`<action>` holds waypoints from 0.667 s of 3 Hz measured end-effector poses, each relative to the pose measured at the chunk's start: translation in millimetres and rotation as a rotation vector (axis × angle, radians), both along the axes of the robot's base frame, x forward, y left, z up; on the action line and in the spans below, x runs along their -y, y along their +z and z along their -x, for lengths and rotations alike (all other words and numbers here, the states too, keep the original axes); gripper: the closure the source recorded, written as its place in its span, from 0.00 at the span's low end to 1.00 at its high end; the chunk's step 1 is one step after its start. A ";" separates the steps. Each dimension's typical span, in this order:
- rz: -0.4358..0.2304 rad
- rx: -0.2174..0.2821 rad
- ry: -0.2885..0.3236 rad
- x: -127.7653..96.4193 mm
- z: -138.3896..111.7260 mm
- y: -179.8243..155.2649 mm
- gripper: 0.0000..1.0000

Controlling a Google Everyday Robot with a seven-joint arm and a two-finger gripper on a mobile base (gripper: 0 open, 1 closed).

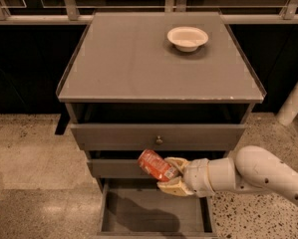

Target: Pick coke can from bottom drawer and place on counter

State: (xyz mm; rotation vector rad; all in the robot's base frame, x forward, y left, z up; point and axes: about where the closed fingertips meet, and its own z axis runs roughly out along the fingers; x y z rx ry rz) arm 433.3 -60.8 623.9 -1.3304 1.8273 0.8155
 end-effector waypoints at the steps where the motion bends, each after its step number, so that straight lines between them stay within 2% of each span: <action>1: 0.053 0.080 -0.002 -2.5 9.3 54.3 1.00; 2: 0.053 0.080 -0.002 -2.6 9.3 54.4 1.00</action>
Offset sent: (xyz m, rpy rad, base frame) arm -0.0085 0.0025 0.0435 -0.0366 -0.0606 -0.0019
